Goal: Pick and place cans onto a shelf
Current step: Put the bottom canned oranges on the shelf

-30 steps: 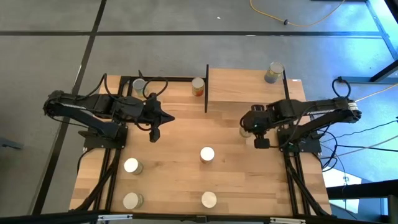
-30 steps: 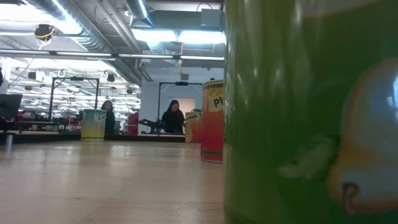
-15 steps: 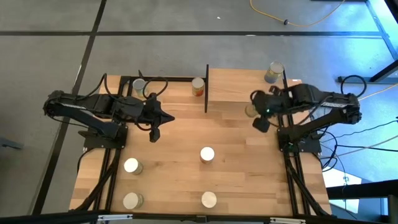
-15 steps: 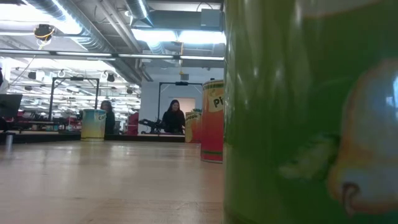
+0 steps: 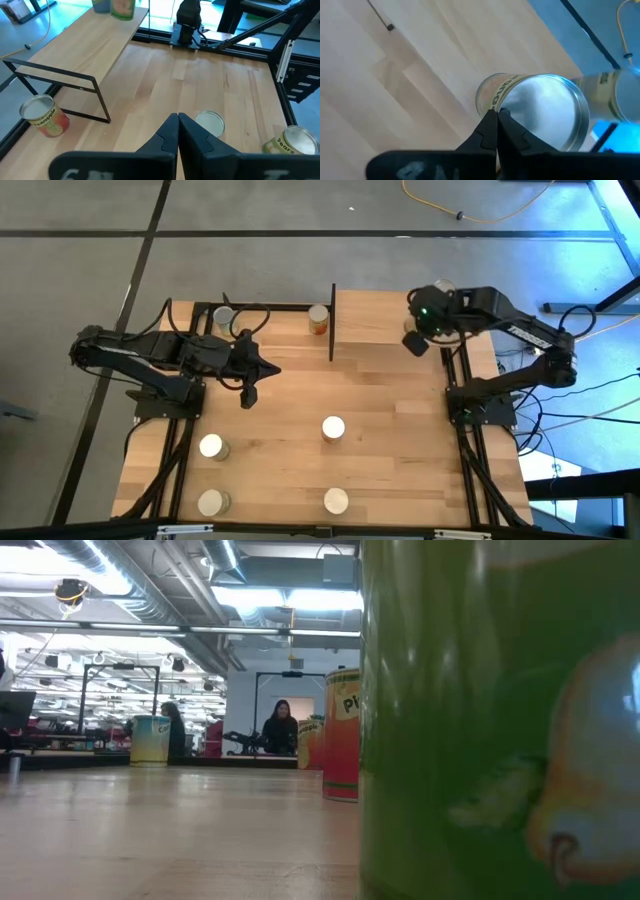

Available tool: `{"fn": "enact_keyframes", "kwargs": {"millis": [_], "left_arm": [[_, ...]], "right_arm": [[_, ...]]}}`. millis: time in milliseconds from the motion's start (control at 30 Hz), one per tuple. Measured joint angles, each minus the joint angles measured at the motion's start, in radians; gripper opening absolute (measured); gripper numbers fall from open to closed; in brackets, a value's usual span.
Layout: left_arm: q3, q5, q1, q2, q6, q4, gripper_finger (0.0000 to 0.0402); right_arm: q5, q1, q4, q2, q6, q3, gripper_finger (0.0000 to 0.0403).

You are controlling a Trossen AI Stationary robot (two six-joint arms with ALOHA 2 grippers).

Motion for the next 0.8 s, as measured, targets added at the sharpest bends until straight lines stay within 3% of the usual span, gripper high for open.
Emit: {"fn": "enact_keyframes", "kwargs": {"millis": [400,800], "left_arm": [[0.000,-0.007,0.000,0.000,-0.002,0.000,0.0000],[0.000,-0.007,0.001,0.000,-0.001,0.000,0.0000]], "right_arm": [[-0.086,-0.113,0.105,0.157,-0.202,0.002,0.0000],[-0.105,-0.120,0.141,0.182,-0.264,-0.004,0.0009]]}}
